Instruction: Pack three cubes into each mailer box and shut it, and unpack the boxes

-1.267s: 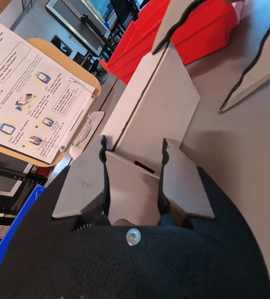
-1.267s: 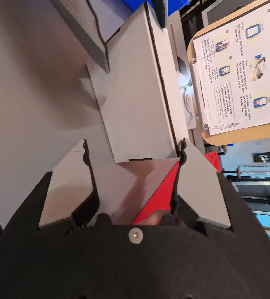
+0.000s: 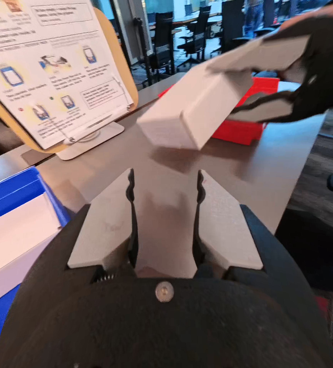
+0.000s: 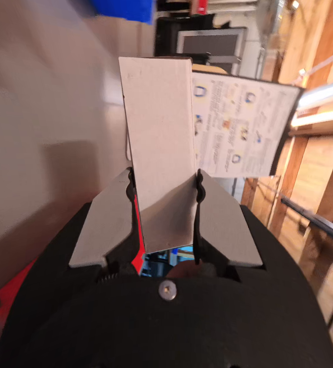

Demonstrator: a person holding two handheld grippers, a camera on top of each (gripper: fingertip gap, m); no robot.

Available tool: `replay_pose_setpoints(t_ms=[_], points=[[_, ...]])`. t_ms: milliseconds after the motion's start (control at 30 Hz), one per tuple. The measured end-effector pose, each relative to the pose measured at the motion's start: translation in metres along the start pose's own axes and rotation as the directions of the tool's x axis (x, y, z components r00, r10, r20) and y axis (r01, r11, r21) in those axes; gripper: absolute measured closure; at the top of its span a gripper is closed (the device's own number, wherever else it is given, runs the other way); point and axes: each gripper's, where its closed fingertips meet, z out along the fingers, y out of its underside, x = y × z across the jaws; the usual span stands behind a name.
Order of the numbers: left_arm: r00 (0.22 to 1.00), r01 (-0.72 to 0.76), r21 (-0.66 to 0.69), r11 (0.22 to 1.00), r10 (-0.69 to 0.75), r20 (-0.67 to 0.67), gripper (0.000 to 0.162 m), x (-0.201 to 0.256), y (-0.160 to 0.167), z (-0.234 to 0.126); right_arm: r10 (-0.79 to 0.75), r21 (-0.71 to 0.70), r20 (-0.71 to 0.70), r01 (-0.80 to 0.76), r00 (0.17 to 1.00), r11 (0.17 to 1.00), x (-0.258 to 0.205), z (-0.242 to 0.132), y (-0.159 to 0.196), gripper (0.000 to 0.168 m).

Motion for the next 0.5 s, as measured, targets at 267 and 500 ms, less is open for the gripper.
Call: replay_pose_setpoints(t_ms=[267, 500], points=[[0.995, -0.040, 0.047, 0.998, 0.035, 0.095, 0.100, -0.003, -0.015, -0.021, 0.407, -0.040, -0.139, -0.415, 0.903, 0.909, 0.053, -0.039, 0.115, 0.108], [0.991, -0.084, 0.029, 0.996, 0.080, 0.108, 0.100, 0.000, -0.015, -0.016, 0.426, -0.209, -0.115, -0.441, 0.897, 0.873, -0.002, -0.051, 0.213, 0.108]])
